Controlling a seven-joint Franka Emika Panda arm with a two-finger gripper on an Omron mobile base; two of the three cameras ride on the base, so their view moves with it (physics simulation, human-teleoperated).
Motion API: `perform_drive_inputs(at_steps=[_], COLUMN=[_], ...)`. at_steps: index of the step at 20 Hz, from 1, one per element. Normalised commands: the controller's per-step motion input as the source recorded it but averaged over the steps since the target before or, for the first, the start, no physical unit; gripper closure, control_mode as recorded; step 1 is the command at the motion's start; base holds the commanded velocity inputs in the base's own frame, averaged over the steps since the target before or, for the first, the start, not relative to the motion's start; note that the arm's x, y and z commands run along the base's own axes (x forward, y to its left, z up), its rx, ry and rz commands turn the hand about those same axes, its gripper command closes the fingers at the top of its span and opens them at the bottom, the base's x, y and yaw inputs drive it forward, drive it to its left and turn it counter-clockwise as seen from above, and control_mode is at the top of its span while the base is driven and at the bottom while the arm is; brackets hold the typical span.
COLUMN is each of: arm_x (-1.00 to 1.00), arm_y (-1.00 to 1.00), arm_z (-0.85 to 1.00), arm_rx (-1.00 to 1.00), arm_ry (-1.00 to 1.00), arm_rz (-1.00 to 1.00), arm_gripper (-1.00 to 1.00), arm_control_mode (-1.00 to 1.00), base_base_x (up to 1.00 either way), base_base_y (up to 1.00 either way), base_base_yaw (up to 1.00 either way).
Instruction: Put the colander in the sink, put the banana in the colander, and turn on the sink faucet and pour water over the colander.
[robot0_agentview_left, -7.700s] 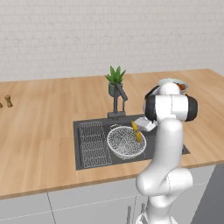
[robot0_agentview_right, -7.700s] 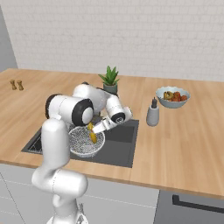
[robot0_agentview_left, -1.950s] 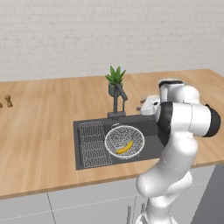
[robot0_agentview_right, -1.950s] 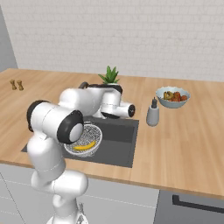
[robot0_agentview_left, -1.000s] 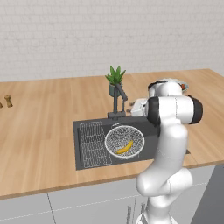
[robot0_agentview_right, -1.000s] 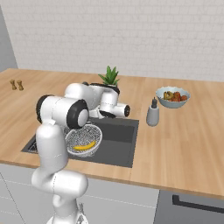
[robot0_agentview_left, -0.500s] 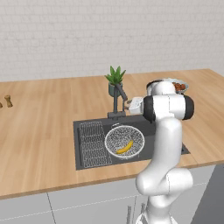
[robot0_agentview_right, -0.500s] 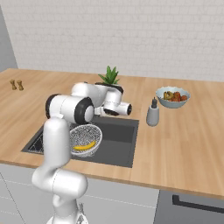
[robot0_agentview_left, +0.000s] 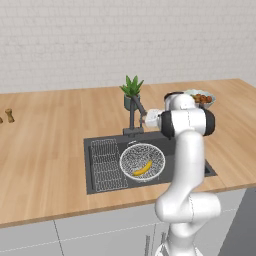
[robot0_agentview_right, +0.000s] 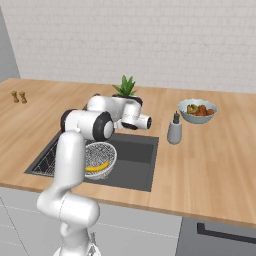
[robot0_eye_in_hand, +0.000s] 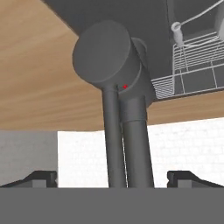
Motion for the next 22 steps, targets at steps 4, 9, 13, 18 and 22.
perform_drive_inputs(at_steps=[4,9,13,18,22], arm_x=[0.19,0.2,0.15,0.11,0.15], arm_y=[0.23,0.18,0.04,0.0,-0.03], arm_z=[-0.07,-0.13,-0.09,0.0,0.0], arm_rx=[0.0,0.0,0.01,0.08,0.08], arm_ry=[0.0,0.0,0.0,-0.02,-0.01], arm_rz=[0.0,0.0,0.0,0.0,0.0], arm_gripper=[-1.0,-1.0,1.0,1.0,1.0], arm_control_mode=[-1.0,-1.0,-1.0,-1.0,-1.0], base_base_x=[0.0,0.0,0.0,0.0,0.0], base_base_y=[0.0,0.0,0.0,0.0,0.0], base_base_yaw=[0.0,0.0,0.0,0.0,0.0])
